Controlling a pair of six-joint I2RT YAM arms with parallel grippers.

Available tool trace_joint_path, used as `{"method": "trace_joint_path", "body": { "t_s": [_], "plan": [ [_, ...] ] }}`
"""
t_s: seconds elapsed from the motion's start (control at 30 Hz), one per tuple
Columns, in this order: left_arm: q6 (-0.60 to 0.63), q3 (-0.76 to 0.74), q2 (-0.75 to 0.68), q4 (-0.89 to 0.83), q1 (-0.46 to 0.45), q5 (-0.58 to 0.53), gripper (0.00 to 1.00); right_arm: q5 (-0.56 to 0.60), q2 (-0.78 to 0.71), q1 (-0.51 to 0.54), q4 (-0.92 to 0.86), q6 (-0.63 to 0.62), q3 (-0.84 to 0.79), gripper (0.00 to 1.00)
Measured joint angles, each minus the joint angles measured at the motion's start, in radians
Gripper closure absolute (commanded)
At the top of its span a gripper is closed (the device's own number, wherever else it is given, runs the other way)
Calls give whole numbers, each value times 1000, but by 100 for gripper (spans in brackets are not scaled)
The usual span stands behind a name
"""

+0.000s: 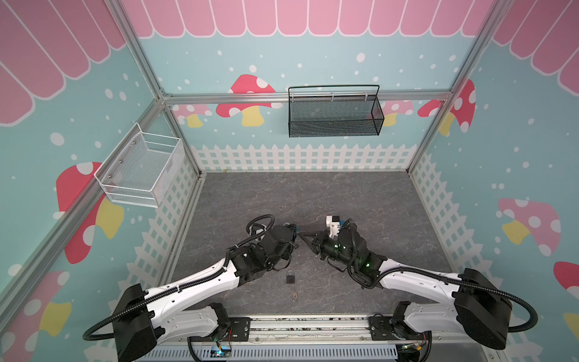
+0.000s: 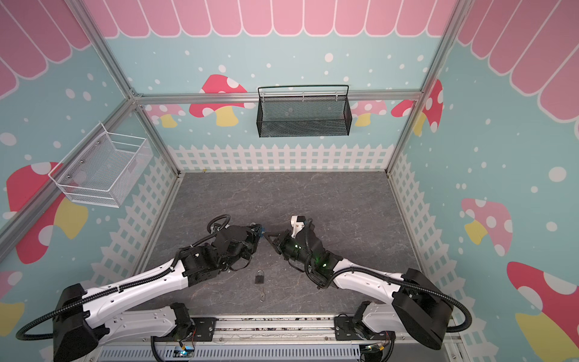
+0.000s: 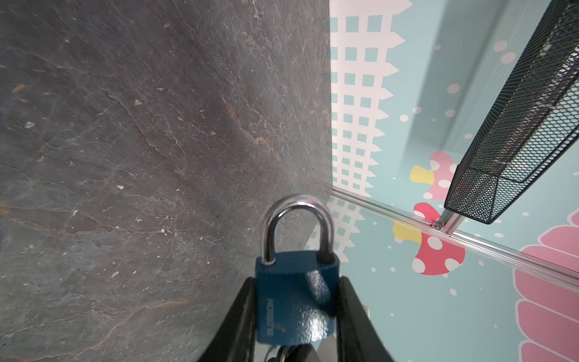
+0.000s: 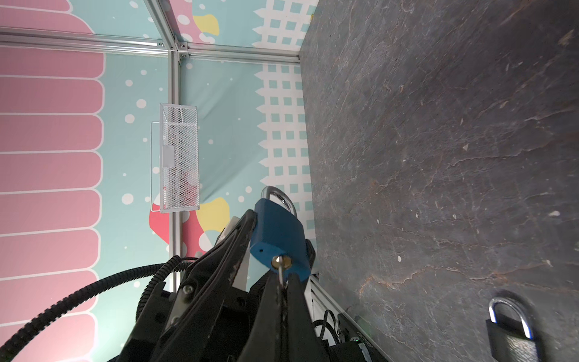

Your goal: Unlock with the key

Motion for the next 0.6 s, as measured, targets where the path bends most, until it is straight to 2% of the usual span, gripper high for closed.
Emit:
{"method": "trace_joint_path", "body": {
  "t_s": [0.6],
  "plan": [
    [-15, -40, -18, 39, -26, -63, 100, -34, 39, -6, 154, 127, -56, 100]
  ]
}}
